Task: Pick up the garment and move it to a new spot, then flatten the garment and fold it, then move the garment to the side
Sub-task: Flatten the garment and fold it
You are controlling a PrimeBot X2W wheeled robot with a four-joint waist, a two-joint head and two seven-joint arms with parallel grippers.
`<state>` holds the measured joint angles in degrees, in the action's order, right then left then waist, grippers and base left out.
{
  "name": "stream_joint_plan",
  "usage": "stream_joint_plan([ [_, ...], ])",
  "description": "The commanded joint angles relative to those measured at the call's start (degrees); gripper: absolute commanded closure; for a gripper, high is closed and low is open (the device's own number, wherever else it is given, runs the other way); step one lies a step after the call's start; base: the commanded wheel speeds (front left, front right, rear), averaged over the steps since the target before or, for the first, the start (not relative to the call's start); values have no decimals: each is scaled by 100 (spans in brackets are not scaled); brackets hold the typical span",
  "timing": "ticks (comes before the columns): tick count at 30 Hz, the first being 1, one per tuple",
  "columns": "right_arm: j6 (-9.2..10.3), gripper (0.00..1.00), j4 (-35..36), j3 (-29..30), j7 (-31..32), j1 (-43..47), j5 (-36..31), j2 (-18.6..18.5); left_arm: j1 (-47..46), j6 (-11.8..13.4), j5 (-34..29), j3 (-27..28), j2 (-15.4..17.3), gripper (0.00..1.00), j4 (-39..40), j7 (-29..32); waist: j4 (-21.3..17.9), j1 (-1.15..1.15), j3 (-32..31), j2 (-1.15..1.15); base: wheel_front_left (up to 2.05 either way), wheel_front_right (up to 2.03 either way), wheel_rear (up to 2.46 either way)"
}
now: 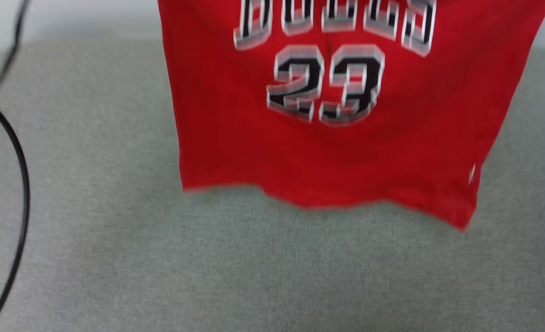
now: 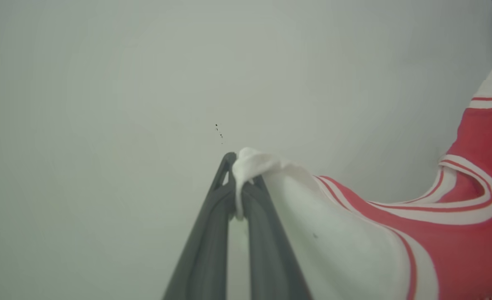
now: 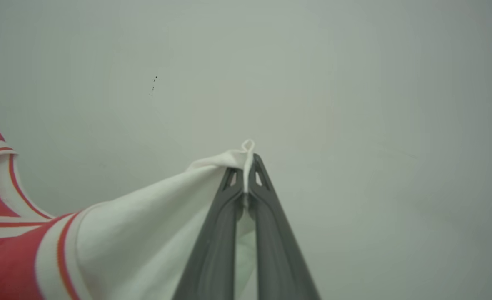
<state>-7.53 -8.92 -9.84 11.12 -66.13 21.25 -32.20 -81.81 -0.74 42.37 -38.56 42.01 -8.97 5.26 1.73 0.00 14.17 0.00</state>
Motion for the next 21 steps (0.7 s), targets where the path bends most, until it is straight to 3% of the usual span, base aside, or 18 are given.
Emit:
stream_joint_plan([
  [1,9,100,-50,-21,0,-171,-38,41,-117,-28,-9,18,-47,100,-44,-6,-22,0,493,0,0,0,0],
  [13,9,100,-2013,-780,-492,-2909,-534,304,-1888,-435,-242,122,-600,100,-1769,-295,3,0,1611,0,0,0,0],
  [21,9,100,-3078,-1256,-922,-3708,-628,536,-2192,-528,-271,74,-762,100,-2585,-662,13,0,2039,0,0,0,0],
])
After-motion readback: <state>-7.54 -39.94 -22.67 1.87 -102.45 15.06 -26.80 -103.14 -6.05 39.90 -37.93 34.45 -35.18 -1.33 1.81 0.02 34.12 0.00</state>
